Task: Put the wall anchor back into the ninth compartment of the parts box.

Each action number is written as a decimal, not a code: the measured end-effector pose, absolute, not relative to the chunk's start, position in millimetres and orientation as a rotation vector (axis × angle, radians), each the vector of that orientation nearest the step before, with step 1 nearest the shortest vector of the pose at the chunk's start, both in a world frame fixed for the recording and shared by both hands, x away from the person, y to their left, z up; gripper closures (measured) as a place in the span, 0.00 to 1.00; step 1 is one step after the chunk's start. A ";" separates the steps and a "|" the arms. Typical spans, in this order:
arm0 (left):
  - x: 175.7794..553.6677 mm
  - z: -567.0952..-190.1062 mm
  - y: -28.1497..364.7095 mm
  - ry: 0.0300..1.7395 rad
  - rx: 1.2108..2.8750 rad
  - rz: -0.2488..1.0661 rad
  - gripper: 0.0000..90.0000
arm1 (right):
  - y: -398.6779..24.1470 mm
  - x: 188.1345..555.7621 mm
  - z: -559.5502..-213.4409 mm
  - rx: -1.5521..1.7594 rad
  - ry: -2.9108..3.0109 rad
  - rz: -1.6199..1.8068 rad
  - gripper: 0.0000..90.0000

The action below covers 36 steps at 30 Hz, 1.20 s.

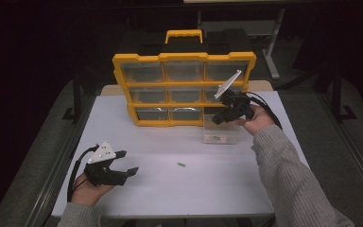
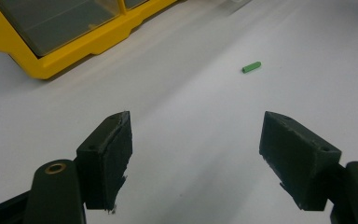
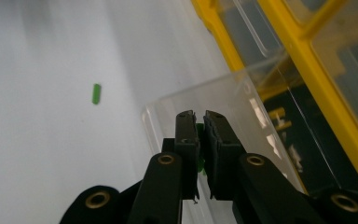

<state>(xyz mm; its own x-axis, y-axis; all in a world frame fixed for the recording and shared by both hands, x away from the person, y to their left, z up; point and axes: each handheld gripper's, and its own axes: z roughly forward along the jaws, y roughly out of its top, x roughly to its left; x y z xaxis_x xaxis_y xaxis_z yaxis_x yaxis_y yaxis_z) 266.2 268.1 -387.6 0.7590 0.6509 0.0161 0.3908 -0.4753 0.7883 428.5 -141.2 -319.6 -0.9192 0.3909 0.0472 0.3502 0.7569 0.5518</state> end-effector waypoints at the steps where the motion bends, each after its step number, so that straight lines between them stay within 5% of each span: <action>1: 266.2 -387.7 268.0 0.778 2.126 0.400 0.28 | -143.5 428.9 -322.0 0.628 2.880 0.882 0.92; 18: 266.7 -388.5 268.2 0.780 2.122 0.399 0.28 | -157.2 432.6 -348.0 0.704 2.875 0.863 0.90; 36: 267.2 -388.3 269.5 0.781 2.119 0.402 0.28 | -133.0 417.0 -317.3 0.576 2.867 0.997 0.84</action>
<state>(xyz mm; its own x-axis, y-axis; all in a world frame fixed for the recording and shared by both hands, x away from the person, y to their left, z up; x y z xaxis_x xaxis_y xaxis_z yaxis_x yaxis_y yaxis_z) 267.2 269.5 -388.3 0.7565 0.6539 0.0139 0.3910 -0.4692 0.7918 417.0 -133.0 -317.3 -0.9291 0.3628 0.0720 0.3292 0.7222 0.6084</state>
